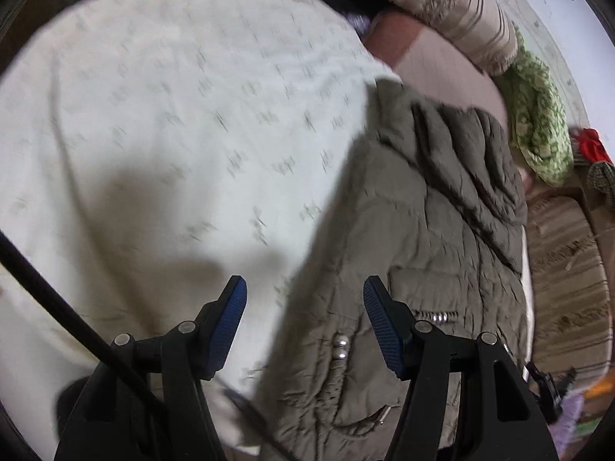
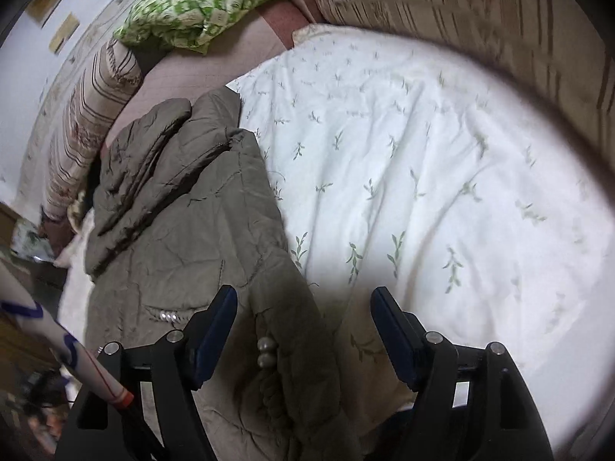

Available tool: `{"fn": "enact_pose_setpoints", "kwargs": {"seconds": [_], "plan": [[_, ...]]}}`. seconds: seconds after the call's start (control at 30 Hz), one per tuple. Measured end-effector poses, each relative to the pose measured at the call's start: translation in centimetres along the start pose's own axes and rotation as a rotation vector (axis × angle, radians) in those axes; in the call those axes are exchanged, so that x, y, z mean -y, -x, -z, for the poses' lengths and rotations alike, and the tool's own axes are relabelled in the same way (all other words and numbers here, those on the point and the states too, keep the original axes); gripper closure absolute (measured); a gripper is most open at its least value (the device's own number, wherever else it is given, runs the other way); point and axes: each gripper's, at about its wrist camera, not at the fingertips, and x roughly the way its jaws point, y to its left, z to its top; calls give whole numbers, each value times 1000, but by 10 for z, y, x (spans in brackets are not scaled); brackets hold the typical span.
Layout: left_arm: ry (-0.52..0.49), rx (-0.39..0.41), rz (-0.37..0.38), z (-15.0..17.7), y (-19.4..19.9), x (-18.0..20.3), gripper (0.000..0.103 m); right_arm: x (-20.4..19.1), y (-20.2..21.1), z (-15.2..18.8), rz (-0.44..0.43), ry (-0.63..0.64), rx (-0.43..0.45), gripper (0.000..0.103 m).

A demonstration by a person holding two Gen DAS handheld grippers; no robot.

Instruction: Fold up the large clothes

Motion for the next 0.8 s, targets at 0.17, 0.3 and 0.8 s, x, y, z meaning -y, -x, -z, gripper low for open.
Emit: {"fn": "enact_pose_setpoints", "kwargs": {"seconds": [0.17,0.3,0.8], "plan": [[-50,-108,51,11,-40,9,41,19,-17,-8,-118,-113,-37,25],[-120,-157,129,21,-47,25,41,26,-25,-14,-175,-159,-40,25],[-41,-186,229,18,-47,15,41,-5,-35,-33,-222,-91,-65,25]]}}
